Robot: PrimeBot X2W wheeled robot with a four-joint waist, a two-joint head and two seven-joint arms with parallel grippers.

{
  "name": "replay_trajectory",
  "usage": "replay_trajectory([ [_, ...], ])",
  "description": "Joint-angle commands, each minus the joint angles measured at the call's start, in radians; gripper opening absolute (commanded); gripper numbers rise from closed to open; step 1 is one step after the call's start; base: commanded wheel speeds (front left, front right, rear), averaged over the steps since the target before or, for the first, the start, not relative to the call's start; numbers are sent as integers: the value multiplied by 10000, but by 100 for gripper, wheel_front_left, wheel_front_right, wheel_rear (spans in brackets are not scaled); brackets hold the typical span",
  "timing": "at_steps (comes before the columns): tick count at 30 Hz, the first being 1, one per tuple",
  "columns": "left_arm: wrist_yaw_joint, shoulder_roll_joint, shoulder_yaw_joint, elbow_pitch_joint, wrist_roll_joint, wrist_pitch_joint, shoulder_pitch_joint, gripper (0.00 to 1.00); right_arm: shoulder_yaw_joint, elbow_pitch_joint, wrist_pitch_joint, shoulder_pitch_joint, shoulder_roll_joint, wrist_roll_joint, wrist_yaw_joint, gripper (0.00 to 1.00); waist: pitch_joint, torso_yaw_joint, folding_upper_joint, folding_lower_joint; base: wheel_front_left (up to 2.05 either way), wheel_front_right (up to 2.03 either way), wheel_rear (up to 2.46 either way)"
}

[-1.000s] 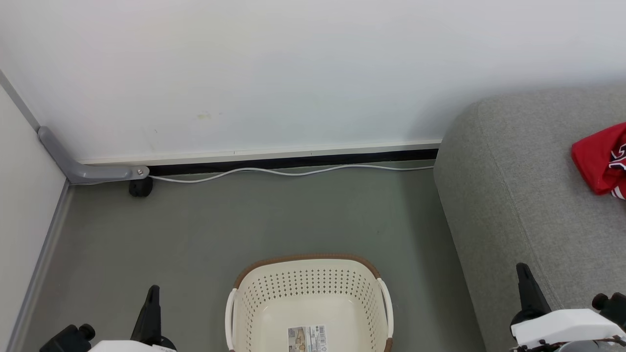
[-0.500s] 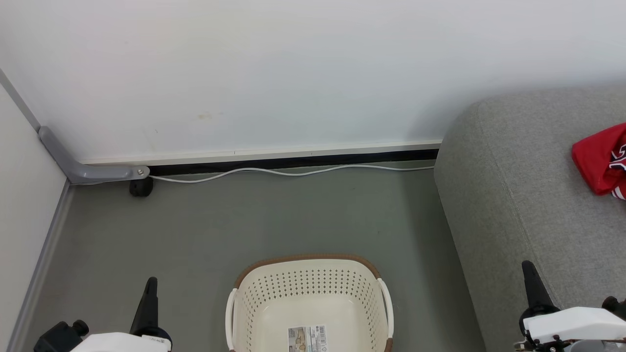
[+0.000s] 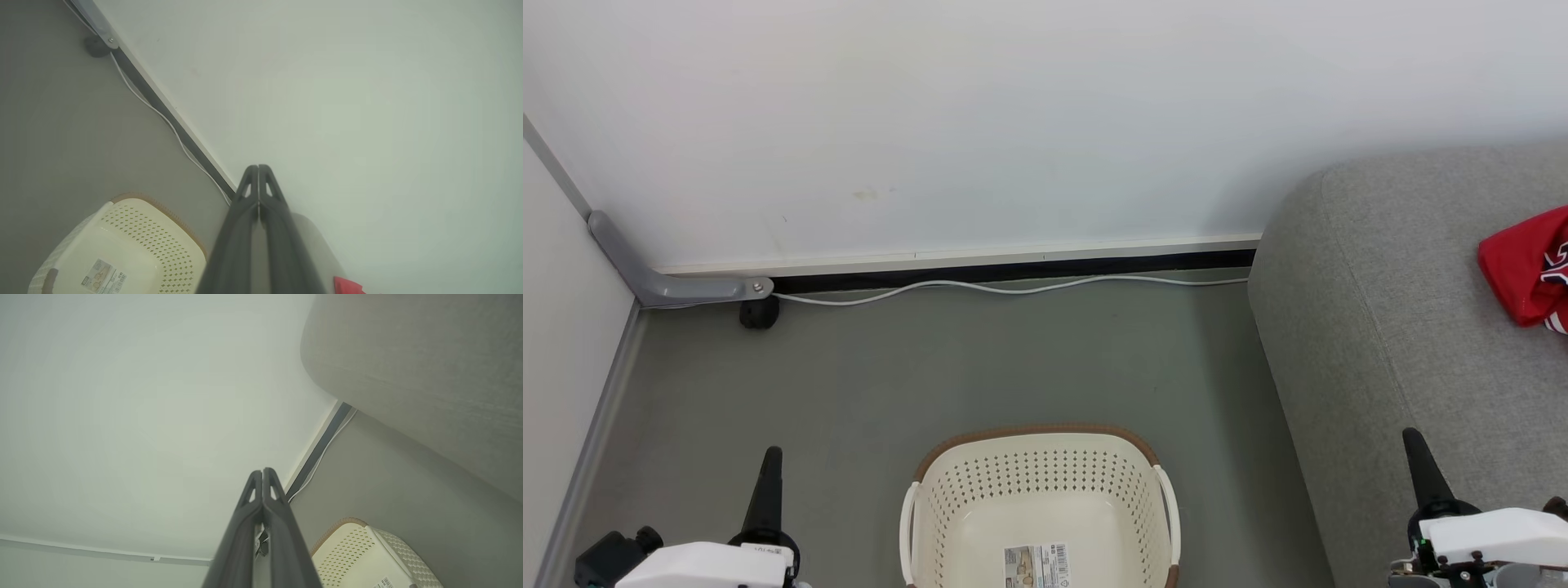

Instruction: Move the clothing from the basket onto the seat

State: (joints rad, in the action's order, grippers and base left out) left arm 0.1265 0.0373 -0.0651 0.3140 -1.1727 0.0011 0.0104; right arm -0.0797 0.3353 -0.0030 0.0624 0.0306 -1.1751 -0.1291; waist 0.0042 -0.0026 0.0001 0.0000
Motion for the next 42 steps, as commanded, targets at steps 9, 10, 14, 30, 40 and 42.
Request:
replay_trajectory([
  [9,33,118,-316,-384,-1204,308,638,0,11,-477,346,411,161,-1217,-12,0,-3,7,-1,0,0,0,0],
  [10,33,118,-322,-395,-1315,337,650,0,-2,-492,375,412,163,-1327,-13,0,-3,8,-1,0,0,0,0],
  [14,35,120,-346,-438,-1759,452,698,0,-52,-552,490,418,168,-1765,-13,0,-4,10,-1,0,0,0,0],
  [30,40,127,-451,-619,-3646,940,900,0,-263,-809,979,445,188,-3631,-15,0,-10,22,-1,0,0,0,0],
  [40,42,129,-490,-687,-4357,1124,977,0,-342,-905,1163,456,196,-4334,-16,0,-12,27,-1,0,0,0,0],
  [42,42,129,-490,-687,-4357,1124,977,0,-342,-905,1163,456,196,-4334,-16,0,-12,27,-1,0,0,0,0],
])
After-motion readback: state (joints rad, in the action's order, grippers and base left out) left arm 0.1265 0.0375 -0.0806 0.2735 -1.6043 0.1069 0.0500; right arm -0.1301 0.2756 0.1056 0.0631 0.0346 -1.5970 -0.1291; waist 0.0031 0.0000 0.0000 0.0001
